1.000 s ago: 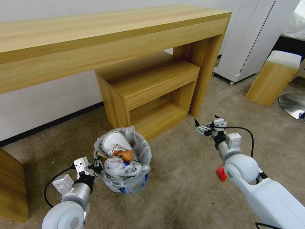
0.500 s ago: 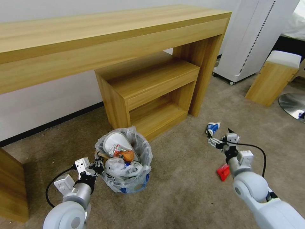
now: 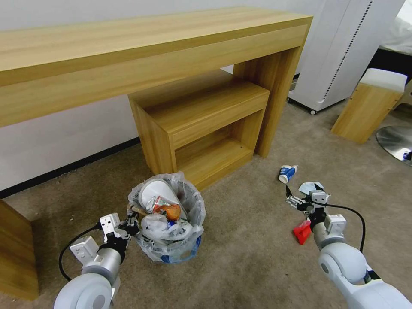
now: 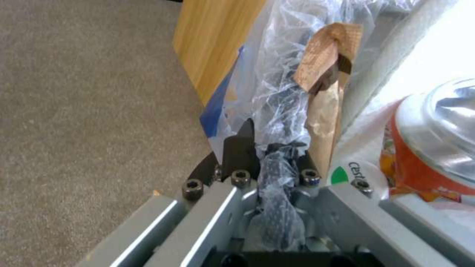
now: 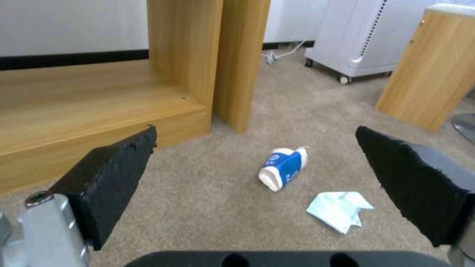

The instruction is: Pick up the trash bin and place the garbage on the floor into it.

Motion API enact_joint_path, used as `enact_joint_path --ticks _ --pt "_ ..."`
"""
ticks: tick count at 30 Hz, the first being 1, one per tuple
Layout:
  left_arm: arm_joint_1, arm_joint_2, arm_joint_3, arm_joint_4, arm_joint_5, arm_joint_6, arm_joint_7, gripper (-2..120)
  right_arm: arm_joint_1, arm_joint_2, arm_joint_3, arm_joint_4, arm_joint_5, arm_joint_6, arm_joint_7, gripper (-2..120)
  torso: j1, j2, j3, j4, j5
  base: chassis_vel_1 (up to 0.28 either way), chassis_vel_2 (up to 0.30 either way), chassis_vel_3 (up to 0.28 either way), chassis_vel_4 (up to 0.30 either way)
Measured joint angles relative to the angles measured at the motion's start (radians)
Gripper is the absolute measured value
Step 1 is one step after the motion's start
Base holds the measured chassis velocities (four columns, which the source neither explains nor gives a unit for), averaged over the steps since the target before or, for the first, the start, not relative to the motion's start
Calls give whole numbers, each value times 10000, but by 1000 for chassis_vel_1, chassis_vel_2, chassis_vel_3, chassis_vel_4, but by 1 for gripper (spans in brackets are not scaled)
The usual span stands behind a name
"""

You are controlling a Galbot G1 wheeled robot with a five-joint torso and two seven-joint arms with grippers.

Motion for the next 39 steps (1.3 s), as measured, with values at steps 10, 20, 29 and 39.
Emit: enact_joint_path --ticks 10,20,29,39 --pt "9 95 -19 -7 -32 21 -6 1 46 -9 8 -229 -96 174 -14 100 0 -1 1 0 0 -21 -12 -11 -18" --pt "-23 90 0 38 -54 19 -39 1 160 -9 -69 -372 -122 393 -99 100 0 -1 1 -1 0 -89 -82 -85 -84" --pt "-21 45 10 38 -55 17 -50 1 185 -8 -104 -391 -129 464 -147 100 0 -2 1 -2 0 -80 -79 -78 -76" --pt "22 -12 7 -25 -30 -52 -156 1 130 30 -105 -406 -221 613 -190 100 0 -2 0 -3 0 -26 -29 -38 -33"
